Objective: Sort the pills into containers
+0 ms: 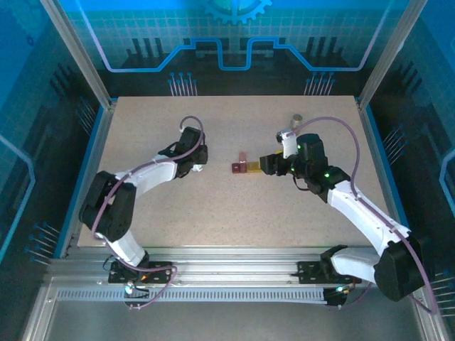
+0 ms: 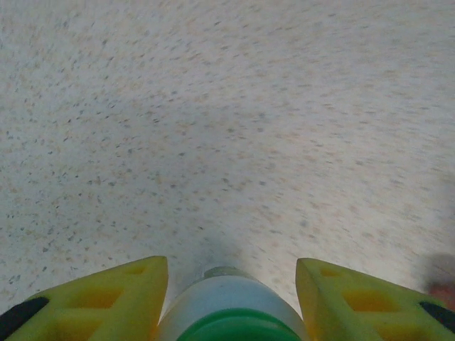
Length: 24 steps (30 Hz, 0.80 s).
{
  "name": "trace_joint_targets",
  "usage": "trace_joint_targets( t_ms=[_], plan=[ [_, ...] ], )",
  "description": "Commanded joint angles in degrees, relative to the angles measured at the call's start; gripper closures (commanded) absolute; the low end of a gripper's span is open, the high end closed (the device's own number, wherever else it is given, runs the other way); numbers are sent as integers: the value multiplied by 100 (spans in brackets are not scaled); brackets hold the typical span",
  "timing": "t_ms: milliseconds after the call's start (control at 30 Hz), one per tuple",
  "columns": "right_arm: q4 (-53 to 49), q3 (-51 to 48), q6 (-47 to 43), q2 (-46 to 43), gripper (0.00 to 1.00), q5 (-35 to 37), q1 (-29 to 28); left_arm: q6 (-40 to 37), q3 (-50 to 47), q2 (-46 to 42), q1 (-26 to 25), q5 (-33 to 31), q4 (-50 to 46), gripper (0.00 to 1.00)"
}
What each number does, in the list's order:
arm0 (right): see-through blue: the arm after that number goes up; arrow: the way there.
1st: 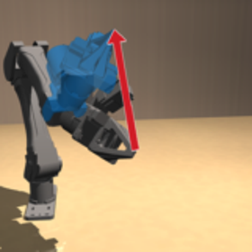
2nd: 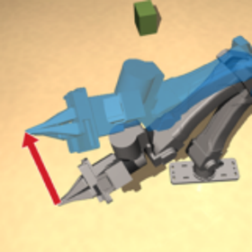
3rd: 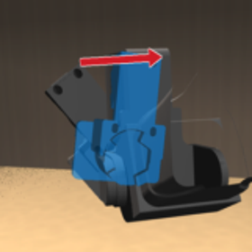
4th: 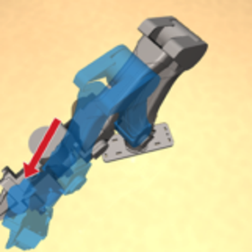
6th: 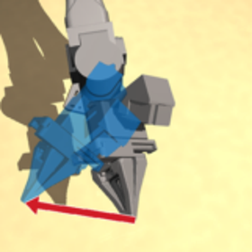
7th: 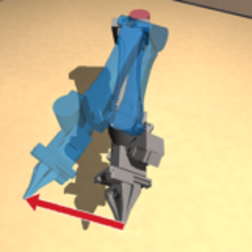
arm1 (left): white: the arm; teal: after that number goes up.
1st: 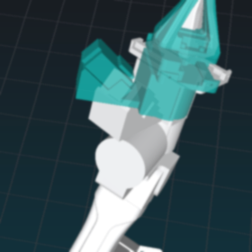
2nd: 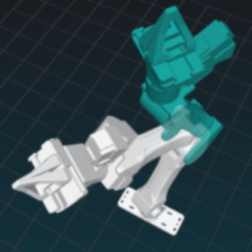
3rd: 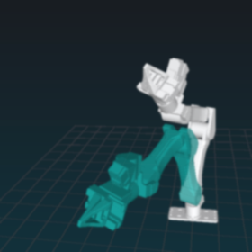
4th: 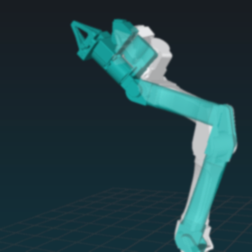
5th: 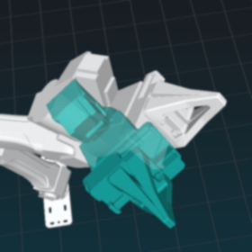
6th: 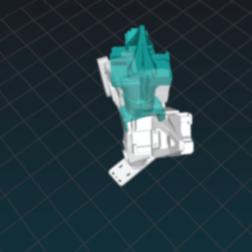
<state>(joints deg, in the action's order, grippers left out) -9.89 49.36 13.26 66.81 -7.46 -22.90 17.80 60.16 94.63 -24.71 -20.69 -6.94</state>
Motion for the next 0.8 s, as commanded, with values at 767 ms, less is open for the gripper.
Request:
trace_joint_targets(
  t_ms=[767],
  plan=[
    [-1049,-498,159,-1338,31,1419,92,466,1067,1261,-2934,-875,613,46]
  ],
)
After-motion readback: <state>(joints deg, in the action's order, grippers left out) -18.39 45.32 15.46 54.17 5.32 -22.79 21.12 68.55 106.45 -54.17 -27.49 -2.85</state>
